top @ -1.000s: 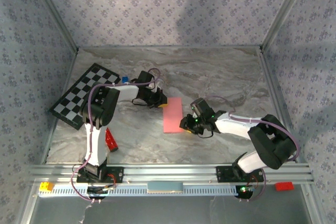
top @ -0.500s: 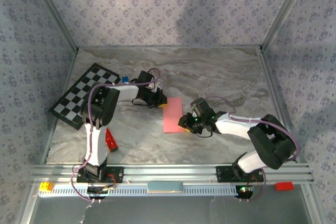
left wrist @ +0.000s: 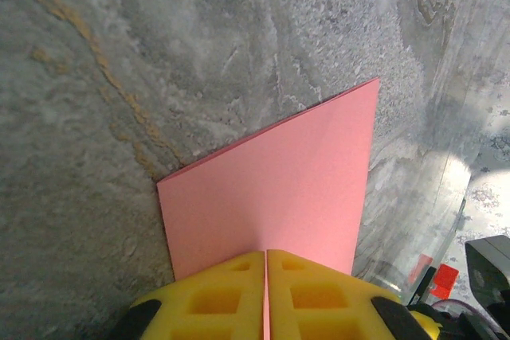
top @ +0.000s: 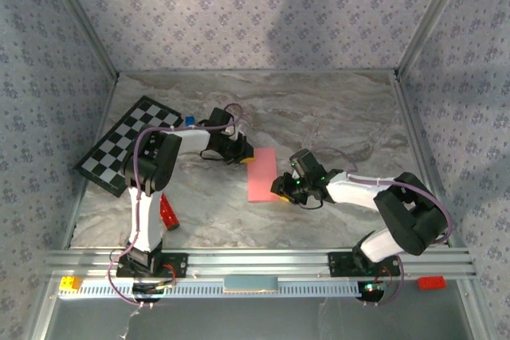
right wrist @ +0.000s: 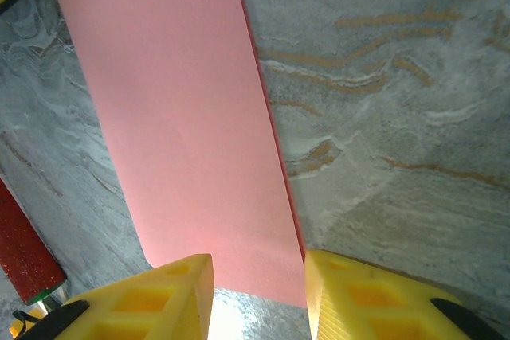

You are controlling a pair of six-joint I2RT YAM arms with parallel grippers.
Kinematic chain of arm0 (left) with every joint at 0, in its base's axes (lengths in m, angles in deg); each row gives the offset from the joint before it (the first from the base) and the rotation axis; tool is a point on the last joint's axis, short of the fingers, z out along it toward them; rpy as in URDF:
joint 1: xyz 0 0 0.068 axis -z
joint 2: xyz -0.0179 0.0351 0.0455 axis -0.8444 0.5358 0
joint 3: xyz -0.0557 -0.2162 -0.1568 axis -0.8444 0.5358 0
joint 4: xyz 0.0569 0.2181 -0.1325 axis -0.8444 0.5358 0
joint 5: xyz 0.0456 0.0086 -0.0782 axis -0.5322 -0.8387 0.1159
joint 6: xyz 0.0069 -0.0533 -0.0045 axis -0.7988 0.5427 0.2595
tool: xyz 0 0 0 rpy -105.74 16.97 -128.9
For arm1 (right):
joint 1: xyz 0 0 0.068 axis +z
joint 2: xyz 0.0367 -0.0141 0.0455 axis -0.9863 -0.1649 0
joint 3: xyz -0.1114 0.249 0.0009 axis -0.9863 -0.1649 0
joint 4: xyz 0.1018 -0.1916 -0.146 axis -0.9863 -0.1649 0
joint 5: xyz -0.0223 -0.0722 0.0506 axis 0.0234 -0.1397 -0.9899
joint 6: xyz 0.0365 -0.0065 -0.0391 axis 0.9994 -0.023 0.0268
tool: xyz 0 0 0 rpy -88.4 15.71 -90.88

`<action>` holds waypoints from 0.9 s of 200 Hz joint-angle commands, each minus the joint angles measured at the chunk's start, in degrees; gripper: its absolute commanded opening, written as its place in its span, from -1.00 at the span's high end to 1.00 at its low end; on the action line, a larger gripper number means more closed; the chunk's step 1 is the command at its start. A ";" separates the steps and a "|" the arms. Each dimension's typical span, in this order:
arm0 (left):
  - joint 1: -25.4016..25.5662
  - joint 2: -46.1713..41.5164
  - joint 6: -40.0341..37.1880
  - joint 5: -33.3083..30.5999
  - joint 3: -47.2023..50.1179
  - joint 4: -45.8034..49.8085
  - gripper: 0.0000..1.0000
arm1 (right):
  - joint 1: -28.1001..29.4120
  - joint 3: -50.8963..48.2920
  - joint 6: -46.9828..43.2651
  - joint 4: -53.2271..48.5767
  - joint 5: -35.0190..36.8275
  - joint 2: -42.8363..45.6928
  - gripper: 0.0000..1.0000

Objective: Fold a paper plane with a square sheet of paper (pick it up from the middle)

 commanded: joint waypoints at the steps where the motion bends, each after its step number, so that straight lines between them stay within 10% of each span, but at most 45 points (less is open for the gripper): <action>1: -0.20 1.19 0.26 -2.21 1.88 1.96 0.81 | -0.39 0.09 0.11 0.65 -1.49 -1.28 0.28; 180: -0.18 2.33 1.96 -1.50 1.45 1.35 0.81 | -0.96 0.84 -1.03 -0.20 -2.16 -1.48 0.27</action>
